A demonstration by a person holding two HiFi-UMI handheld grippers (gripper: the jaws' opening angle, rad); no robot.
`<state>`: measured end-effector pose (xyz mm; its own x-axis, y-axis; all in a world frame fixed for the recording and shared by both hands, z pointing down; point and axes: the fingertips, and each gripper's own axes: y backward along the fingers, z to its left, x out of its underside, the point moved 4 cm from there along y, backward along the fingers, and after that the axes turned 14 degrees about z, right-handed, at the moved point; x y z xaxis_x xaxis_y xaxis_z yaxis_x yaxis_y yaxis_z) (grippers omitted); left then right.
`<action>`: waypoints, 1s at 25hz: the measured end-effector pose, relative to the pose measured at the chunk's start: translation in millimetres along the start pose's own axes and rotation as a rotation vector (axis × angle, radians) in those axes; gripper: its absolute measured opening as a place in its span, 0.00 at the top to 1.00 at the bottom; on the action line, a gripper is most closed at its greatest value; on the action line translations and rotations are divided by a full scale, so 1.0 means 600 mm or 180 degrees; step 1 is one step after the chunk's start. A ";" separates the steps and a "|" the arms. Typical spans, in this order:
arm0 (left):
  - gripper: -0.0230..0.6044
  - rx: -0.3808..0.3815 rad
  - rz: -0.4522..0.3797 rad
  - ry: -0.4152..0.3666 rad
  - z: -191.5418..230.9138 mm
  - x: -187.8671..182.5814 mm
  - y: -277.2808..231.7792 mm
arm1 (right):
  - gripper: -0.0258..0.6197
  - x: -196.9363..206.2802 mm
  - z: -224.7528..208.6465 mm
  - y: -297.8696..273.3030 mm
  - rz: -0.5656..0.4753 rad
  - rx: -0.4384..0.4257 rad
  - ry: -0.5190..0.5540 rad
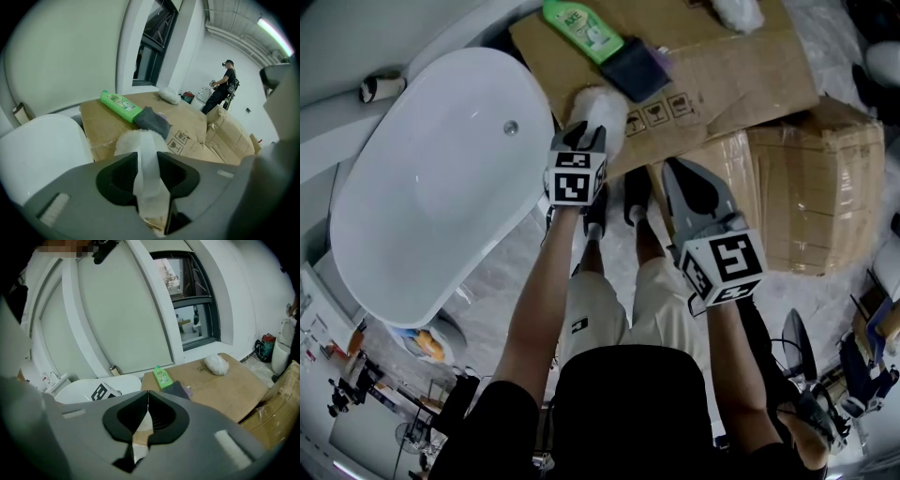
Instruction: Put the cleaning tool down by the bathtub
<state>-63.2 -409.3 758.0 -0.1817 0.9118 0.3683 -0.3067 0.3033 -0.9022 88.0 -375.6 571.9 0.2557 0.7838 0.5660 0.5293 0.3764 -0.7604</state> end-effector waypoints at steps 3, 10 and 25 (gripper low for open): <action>0.74 0.0004 0.0019 -0.0029 -0.002 0.005 -0.004 | 0.95 0.000 -0.001 0.001 -0.0012 0.0010 -0.0009; 0.67 0.0077 0.0049 -0.0073 -0.009 0.003 0.001 | 0.95 0.001 0.000 0.005 -0.0003 0.0031 -0.0022; 0.64 0.0149 -0.0057 -0.0205 -0.002 0.017 0.052 | 0.95 -0.007 0.041 0.031 -0.0062 0.0125 -0.0032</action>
<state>-73.3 -390.4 733.2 -0.2351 0.8861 0.3995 -0.3535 0.3049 -0.8844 76.7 -359.6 547.5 0.2373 0.7809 0.5777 0.5018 0.4107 -0.7613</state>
